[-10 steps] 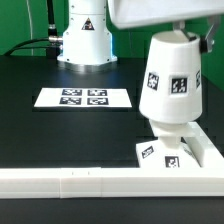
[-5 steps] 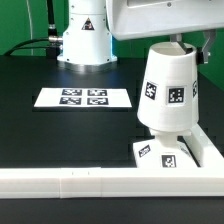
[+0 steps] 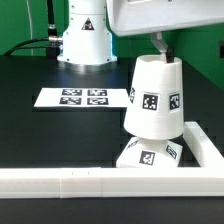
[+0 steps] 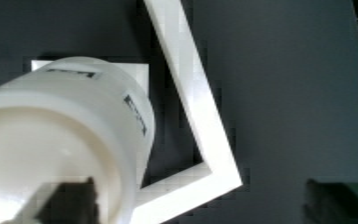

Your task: Assemble lamp

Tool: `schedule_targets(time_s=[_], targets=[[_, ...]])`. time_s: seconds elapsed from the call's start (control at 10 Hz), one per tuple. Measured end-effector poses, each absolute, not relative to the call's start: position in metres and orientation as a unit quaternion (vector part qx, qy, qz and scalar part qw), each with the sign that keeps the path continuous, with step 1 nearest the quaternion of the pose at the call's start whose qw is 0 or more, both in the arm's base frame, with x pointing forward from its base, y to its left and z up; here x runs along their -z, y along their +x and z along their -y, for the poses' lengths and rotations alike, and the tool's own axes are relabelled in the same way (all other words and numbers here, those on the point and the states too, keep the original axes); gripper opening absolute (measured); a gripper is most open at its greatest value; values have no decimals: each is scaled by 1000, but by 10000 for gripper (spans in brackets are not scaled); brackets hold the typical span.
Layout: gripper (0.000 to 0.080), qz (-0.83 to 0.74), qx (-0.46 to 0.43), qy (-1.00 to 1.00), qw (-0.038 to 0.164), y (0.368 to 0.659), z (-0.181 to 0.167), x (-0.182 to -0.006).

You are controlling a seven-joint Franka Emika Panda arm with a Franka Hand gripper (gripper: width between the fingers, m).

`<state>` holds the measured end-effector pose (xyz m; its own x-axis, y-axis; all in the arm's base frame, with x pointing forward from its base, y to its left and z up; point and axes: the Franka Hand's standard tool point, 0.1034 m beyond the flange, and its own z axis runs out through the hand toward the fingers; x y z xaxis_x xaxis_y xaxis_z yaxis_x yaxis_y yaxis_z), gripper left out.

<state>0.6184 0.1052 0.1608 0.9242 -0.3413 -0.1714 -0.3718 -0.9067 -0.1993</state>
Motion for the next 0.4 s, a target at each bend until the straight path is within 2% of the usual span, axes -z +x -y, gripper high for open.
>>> schedule_targets(time_s=[0.1, 0.3, 0.4], targets=[[670, -186, -76, -973, 114, 616, -108, -165], [690, -199, -106, -968, 114, 618, -116, -179], [698, -207, -104, -966, 114, 622, -119, -180]])
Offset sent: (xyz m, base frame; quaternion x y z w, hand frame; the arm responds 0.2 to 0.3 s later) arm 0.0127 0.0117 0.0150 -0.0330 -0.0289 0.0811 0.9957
